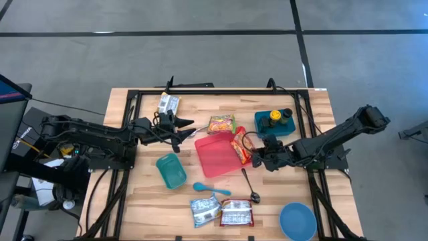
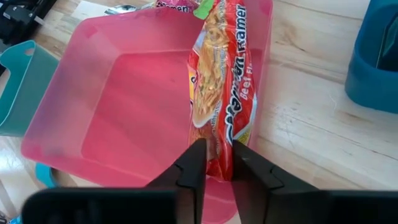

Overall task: Pick & Place Food Item
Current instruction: Put the orange noodle pack into the red bin, then put the yellow noodle pack into the red bin

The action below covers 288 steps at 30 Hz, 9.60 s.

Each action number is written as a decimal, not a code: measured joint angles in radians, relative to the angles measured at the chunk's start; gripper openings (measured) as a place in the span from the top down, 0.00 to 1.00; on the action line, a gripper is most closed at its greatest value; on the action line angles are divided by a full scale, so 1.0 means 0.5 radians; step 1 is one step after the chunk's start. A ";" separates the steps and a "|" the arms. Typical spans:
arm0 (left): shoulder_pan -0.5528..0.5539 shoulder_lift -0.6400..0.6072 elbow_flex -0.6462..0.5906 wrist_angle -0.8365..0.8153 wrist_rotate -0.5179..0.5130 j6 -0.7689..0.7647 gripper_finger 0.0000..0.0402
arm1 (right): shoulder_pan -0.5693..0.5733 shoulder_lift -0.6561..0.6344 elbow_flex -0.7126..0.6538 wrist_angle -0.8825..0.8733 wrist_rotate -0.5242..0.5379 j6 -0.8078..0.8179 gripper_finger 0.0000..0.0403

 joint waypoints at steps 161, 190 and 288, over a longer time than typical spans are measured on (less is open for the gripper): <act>1.698 0.103 -0.021 -1.859 0.040 0.188 0.56 | -0.001 -0.360 -0.001 0.165 0.451 -0.912 0.70; 1.642 0.257 0.014 -1.712 0.125 0.008 0.56 | -0.001 -0.357 -0.001 0.158 0.466 -0.908 0.70; 1.232 0.237 0.014 -1.683 0.128 -0.340 0.92 | 0.000 -0.131 0.000 0.393 0.434 -1.070 0.70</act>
